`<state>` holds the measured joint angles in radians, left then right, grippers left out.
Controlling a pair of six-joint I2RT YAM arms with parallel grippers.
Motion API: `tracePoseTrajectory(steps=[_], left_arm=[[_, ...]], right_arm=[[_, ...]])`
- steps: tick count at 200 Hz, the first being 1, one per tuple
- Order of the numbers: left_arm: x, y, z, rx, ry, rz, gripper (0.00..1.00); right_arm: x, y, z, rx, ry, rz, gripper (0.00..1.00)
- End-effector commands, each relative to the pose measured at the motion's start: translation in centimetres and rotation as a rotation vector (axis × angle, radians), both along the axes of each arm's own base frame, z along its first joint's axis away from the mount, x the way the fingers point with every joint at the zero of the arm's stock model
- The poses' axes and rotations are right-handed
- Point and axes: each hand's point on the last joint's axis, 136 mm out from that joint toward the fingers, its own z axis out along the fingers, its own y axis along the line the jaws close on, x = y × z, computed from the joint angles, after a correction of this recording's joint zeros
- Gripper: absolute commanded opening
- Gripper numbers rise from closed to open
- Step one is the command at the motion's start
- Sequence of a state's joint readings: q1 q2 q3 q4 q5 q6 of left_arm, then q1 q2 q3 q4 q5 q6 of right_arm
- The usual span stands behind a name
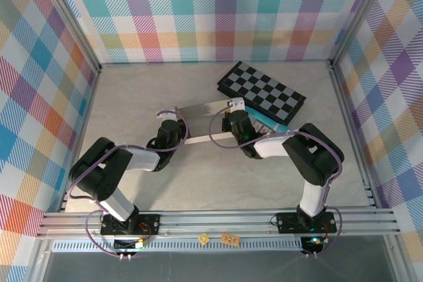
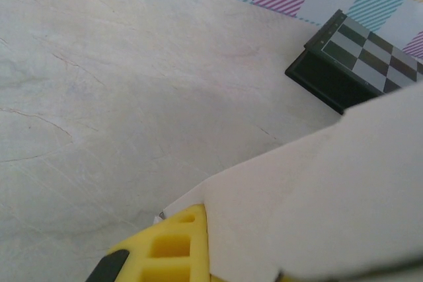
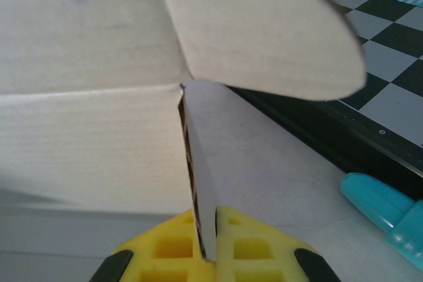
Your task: Fold the paper box
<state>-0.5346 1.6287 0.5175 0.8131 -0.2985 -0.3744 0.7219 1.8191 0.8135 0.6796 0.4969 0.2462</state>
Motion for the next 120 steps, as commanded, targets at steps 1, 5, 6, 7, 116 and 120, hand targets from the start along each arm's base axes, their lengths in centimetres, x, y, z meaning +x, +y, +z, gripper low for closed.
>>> tracePoseTrajectory(steps=[1, 5, 6, 7, 116, 120], left_arm=[[-1.7, -3.6, -1.3, -0.046, 0.025, -0.148, 0.00], [-1.8, -3.5, -1.6, -0.040, 0.031, -0.142, 0.00], [-1.8, -3.5, -1.7, -0.039, 0.034, -0.141, 0.00], [-1.8, -3.4, -1.7, -0.038, 0.035, -0.138, 0.00], [-4.1, -1.3, -6.5, 0.246, 0.187, -0.086, 0.00], [-4.1, -1.2, -6.6, 0.250, 0.190, -0.084, 0.00]], right_arm=[[-2.7, 1.7, -3.7, -0.059, 0.114, 0.085, 0.00], [-2.7, 1.5, -3.8, -0.064, 0.121, 0.077, 0.00], [-2.7, 1.5, -3.8, -0.066, 0.121, 0.076, 0.00], [-2.7, 1.4, -3.8, -0.067, 0.123, 0.076, 0.00], [-6.1, -0.9, -2.3, 0.064, 0.329, -0.027, 0.35], [-6.2, -1.0, -2.3, 0.071, 0.341, -0.036, 0.36]])
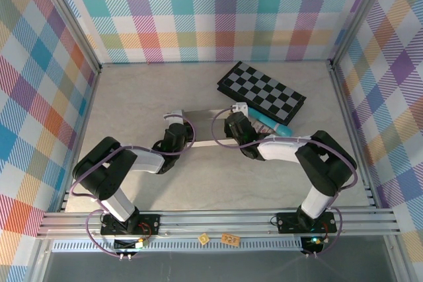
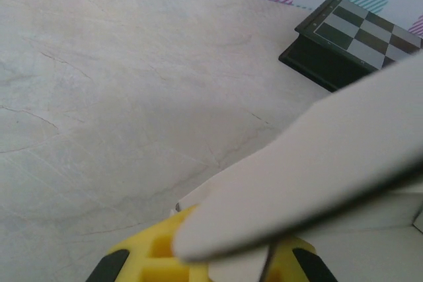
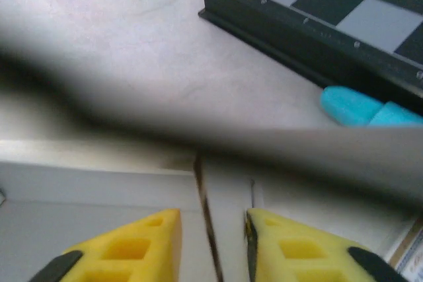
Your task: Fold the paper box
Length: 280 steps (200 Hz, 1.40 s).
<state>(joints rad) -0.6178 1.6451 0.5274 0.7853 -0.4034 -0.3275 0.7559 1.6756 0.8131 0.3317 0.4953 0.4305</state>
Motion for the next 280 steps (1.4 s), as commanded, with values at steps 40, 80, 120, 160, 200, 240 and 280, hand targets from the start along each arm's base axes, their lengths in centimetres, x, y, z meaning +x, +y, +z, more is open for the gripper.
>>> tracePoseTrajectory(steps=[40, 80, 120, 160, 200, 240, 280], left_arm=[[-3.2, -0.2, -6.8, 0.179, 0.205, -0.083, 0.00], [-2.9, -0.4, -6.8, 0.196, 0.205, -0.089, 0.00], [-2.8, -0.8, -7.0, 0.204, 0.210, -0.101, 0.00], [-2.7, -1.1, -7.1, 0.204, 0.215, -0.110, 0.00], [-2.8, -1.1, -7.3, 0.215, 0.224, -0.112, 0.00], [-3.2, -1.2, -7.9, 0.238, 0.232, -0.118, 0.00], [-3.8, -1.3, -8.3, 0.255, 0.234, -0.116, 0.00]], right_arm=[[-3.8, 0.5, -0.8, 0.127, 0.207, 0.015, 0.51], [-5.9, 0.4, 1.8, 0.245, 0.272, 0.011, 0.56], [-7.5, -0.3, 6.7, 0.328, 0.241, 0.042, 0.61], [-7.1, -1.6, 12.0, 0.350, 0.193, -0.021, 0.64], [-4.5, -2.4, 13.9, 0.535, 0.320, -0.283, 0.54], [-1.2, -2.0, 13.9, 0.779, 0.501, -0.475, 0.47], [-1.5, 0.1, 11.9, 0.934, 0.709, -0.650, 0.47]])
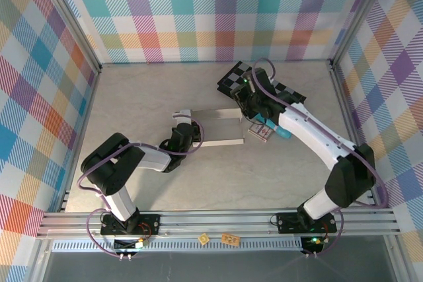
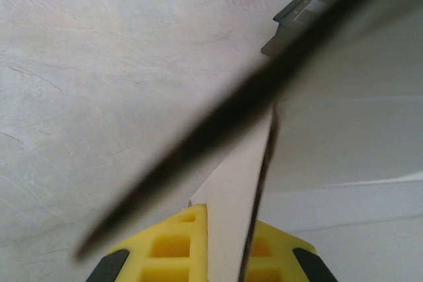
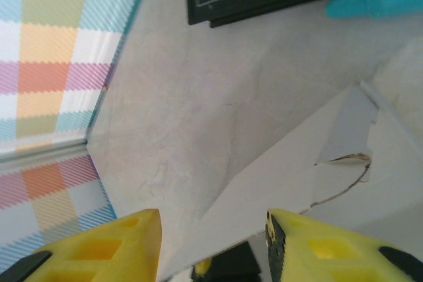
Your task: Fold the paper box
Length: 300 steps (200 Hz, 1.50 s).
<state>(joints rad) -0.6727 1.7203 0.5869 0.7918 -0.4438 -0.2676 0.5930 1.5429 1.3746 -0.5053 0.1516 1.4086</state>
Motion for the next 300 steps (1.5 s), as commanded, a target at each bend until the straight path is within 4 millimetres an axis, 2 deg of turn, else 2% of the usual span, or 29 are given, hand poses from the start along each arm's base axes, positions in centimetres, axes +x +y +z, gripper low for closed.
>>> tracePoseTrajectory(steps=[1, 36, 53, 90, 130, 173, 221, 241, 300], left_arm=[[-4.1, 1.1, -7.7, 0.188, 0.245, -0.065, 0.00], [-4.3, 1.1, -7.8, 0.186, 0.241, -0.062, 0.00], [-4.3, 1.2, -7.8, 0.187, 0.241, -0.057, 0.00], [-4.2, 1.1, -7.9, 0.186, 0.241, -0.058, 0.00], [-3.9, 0.8, -7.6, 0.185, 0.236, -0.061, 0.00], [-3.7, 0.6, -7.5, 0.185, 0.235, -0.064, 0.00], [-3.7, 0.6, -7.5, 0.188, 0.234, -0.063, 0.00], [-3.7, 0.7, -7.5, 0.189, 0.234, -0.060, 0.00], [-3.6, 0.4, -7.4, 0.180, 0.238, -0.064, 0.00]], right_arm=[[-1.9, 1.7, -1.4, 0.166, 0.192, -0.106, 0.47], [-0.2, 2.5, -2.6, 0.221, 0.204, -0.178, 0.48], [-0.5, 3.2, -3.2, 0.232, 0.251, -0.173, 0.47], [-1.3, 3.0, -5.7, 0.225, 0.304, -0.200, 0.43], [-1.6, 2.0, -4.5, 0.192, 0.240, -0.195, 0.45], [-0.3, 2.8, -5.5, 0.209, 0.227, -0.188, 0.41], [0.5, 2.8, -6.5, 0.195, 0.227, -0.202, 0.35], [0.3, 3.0, -7.0, 0.191, 0.249, -0.193, 0.30], [-2.7, 2.2, -10.5, 0.171, 0.356, -0.191, 0.13]])
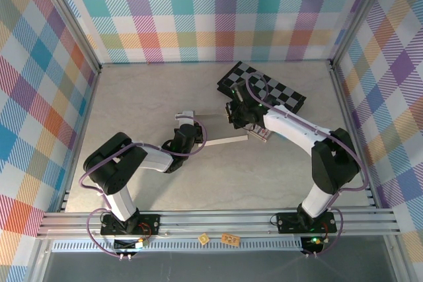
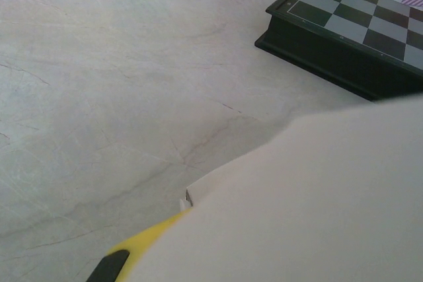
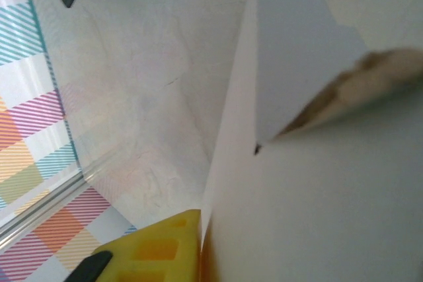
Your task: Fold the paper box
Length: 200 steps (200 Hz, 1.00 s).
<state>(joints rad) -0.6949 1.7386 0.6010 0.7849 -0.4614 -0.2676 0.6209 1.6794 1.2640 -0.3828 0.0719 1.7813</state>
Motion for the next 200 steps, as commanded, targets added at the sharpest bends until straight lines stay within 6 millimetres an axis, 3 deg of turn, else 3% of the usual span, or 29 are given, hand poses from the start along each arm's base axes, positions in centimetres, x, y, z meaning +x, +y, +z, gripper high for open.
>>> tracePoseTrajectory(steps=[1, 12, 51, 85, 120, 147, 169, 200], left_arm=[[-3.4, 1.1, -7.1, 0.167, 0.234, -0.057, 0.00], [-3.4, 1.1, -6.9, 0.159, 0.235, -0.056, 0.00], [-4.1, 1.0, -5.5, 0.102, 0.258, -0.052, 0.26], [-5.8, 1.3, -3.3, 0.029, 0.277, -0.051, 0.36], [-8.2, 1.1, 0.7, -0.105, 0.307, -0.089, 0.39], [-9.8, 3.0, 5.1, -0.184, 0.313, -0.018, 0.42], [-9.8, 5.4, 8.4, -0.239, 0.313, 0.104, 0.57], [-7.8, 5.9, 7.1, -0.459, 0.603, 0.183, 0.53]], right_arm=[[-2.1, -0.6, -2.2, -0.009, 0.084, 0.008, 0.13], [-2.7, -0.7, -2.8, -0.005, 0.097, 0.006, 0.12], [-3.7, -1.3, -3.8, -0.018, 0.103, 0.004, 0.10], [-4.2, -1.6, -4.4, -0.029, 0.109, 0.005, 0.10], [-4.4, -1.4, -4.7, -0.040, 0.111, 0.019, 0.10], [-4.6, -1.4, -5.0, -0.051, 0.114, 0.029, 0.10], [-4.7, -1.2, -5.0, -0.056, 0.111, 0.046, 0.11], [-4.9, -1.3, -5.2, -0.064, 0.103, 0.061, 0.13]])
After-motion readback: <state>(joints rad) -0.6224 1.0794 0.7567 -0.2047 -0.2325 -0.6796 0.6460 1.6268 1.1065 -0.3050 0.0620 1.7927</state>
